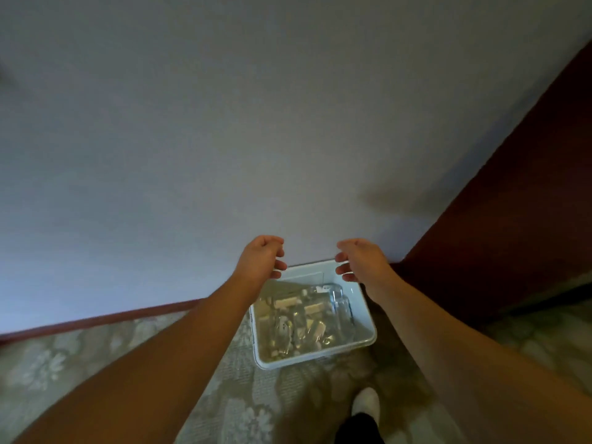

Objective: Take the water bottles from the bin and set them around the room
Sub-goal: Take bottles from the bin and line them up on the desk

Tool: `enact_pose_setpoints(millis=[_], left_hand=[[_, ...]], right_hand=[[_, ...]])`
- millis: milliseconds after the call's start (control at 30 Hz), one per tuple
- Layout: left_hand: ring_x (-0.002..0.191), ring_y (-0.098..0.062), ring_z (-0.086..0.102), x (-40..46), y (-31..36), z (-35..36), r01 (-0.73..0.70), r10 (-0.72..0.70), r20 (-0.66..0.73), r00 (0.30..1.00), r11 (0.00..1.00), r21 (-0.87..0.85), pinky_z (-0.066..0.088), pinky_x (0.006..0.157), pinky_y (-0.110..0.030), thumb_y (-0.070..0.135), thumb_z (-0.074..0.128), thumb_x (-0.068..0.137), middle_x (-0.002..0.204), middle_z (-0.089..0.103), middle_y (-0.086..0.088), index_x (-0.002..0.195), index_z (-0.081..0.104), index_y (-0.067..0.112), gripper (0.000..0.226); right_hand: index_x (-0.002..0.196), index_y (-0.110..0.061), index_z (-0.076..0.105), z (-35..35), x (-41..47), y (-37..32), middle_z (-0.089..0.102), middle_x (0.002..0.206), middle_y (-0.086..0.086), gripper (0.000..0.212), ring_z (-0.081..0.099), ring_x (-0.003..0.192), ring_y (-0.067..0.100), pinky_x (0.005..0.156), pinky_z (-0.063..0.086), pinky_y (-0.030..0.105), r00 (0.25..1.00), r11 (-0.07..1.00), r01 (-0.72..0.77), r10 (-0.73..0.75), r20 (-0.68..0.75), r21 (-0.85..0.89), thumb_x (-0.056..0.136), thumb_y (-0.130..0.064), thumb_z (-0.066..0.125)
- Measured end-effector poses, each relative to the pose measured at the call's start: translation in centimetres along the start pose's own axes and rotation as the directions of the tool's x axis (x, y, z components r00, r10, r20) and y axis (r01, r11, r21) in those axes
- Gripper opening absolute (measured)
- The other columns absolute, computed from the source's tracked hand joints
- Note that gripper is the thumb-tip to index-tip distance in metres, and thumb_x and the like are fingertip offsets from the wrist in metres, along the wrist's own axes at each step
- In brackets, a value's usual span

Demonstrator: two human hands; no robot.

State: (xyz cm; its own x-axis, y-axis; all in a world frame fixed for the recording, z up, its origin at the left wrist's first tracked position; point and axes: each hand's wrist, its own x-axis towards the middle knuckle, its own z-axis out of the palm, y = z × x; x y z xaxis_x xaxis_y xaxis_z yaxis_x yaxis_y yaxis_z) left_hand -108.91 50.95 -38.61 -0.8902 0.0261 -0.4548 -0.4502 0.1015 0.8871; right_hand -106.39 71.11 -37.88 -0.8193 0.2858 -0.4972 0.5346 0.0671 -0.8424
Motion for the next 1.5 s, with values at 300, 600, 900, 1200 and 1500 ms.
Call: enact_pose_setpoints(millis=[300, 600, 900, 1200, 1500], left_hand=[[0.068, -0.017, 0.063, 16.6, -17.5, 5.4, 0.151, -0.15, -0.263, 0.953, 0.988, -0.018, 0.051, 0.056, -0.029, 0.017, 0.051, 0.099, 0.087, 0.065, -0.004, 0.09, 0.063, 0.024, 0.016], [0.074, -0.016, 0.063, 34.2, -41.0, 7.2, 0.259, -0.218, -0.275, 0.936, 0.958, 0.121, 0.052, 0.061, -0.03, 0.028, 0.051, 0.097, 0.089, 0.068, -0.003, 0.103, 0.065, 0.024, 0.016], [0.15, -0.042, 0.014, 39.1, -53.5, 9.9, 0.23, -0.528, 0.051, 0.848, 0.452, 0.862, 0.027, 0.12, -0.051, 0.026, 0.058, 0.097, 0.165, 0.008, -0.02, 0.159, 0.015, 0.019, 0.075], [0.114, -0.027, 0.058, 39.1, -54.9, 10.3, 0.539, -0.569, -0.103, 0.816, 0.684, 0.491, 0.053, 0.096, -0.039, 0.041, 0.072, 0.086, 0.127, 0.059, -0.008, 0.127, 0.058, 0.019, 0.048], [0.1, -0.03, 0.071, 33.1, -47.2, 6.1, 0.401, -0.391, 0.09, 0.916, 0.9, -0.169, 0.057, 0.092, -0.053, 0.004, 0.084, 0.07, 0.112, 0.072, -0.011, 0.127, 0.055, 0.016, 0.065]], right_hand=[[0.082, -0.014, 0.063, 4.0, 20.3, 15.7, 0.065, 0.072, 0.004, 0.018, 0.058, 0.056, 0.016, 0.05, 0.046, 0.024, 0.962, 0.972, -0.171, 0.2, 0.184, -0.164, 0.098, -0.018, 0.055], [0.074, -0.019, 0.061, 15.0, 37.9, 39.2, 0.062, 0.071, 0.003, 0.023, 0.057, 0.06, 0.015, 0.059, 0.05, 0.028, 0.941, 0.913, -0.138, 0.242, 0.235, -0.385, 0.096, -0.026, 0.061], [0.138, -0.002, 0.034, 20.0, 42.1, 52.2, 0.045, 0.141, 0.023, 0.111, 0.049, 0.126, 0.039, 0.095, 0.049, 0.041, 0.927, 0.767, -0.362, 0.354, -0.12, -0.53, 0.057, -0.052, 0.092], [0.119, -0.005, 0.063, 17.5, 43.3, 52.6, 0.072, 0.104, 0.014, 0.043, 0.071, 0.091, 0.031, 0.086, 0.059, 0.048, 0.936, 0.937, -0.277, 0.313, 0.163, -0.212, 0.089, -0.036, 0.069], [0.11, -0.014, 0.077, 15.5, 39.2, 44.4, 0.075, 0.11, 0.021, 0.051, 0.074, 0.1, 0.037, 0.076, 0.059, 0.042, 0.83, 0.913, -0.389, 0.287, 0.479, 0.127, 0.097, -0.054, 0.049]])
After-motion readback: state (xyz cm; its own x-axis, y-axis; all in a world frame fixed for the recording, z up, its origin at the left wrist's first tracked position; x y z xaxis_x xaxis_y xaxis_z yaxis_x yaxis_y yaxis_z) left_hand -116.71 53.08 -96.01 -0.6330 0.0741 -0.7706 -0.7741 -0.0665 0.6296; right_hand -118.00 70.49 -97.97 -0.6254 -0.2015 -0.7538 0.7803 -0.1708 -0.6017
